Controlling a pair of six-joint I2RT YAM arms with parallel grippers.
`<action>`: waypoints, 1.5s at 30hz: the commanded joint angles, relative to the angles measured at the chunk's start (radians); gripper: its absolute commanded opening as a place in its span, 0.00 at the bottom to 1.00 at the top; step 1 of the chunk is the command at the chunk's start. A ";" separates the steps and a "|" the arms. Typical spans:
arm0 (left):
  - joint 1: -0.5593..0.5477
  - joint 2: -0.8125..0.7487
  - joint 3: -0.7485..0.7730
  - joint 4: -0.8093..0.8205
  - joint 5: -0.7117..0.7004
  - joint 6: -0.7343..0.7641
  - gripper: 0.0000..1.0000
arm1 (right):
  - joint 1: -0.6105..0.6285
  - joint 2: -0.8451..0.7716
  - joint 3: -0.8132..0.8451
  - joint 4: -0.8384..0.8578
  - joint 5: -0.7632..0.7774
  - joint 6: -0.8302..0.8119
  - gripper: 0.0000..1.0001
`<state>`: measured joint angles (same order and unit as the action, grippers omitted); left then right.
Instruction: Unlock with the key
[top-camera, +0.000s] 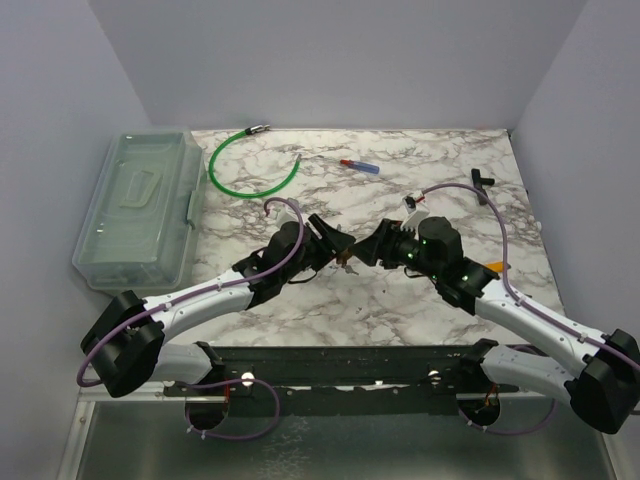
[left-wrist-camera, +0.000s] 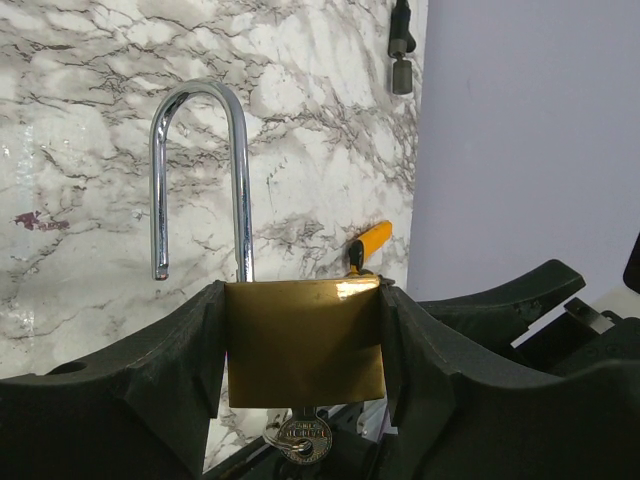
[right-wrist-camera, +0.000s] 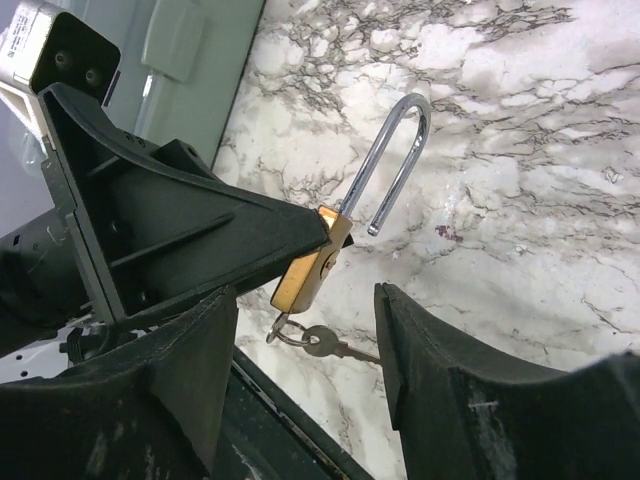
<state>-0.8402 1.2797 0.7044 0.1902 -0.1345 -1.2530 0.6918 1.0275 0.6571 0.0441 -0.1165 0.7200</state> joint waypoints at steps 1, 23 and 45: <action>-0.012 -0.022 0.001 0.078 -0.046 -0.043 0.00 | -0.003 0.018 -0.002 0.042 0.030 0.013 0.61; -0.011 -0.002 0.005 0.113 -0.043 -0.100 0.00 | 0.025 0.164 -0.008 0.191 0.109 0.092 0.55; -0.023 0.035 -0.013 0.160 0.010 -0.146 0.00 | 0.031 0.302 0.031 0.197 0.324 0.139 0.61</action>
<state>-0.8268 1.3201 0.6834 0.2222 -0.2298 -1.3659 0.7387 1.2785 0.6563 0.2287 0.0441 0.8391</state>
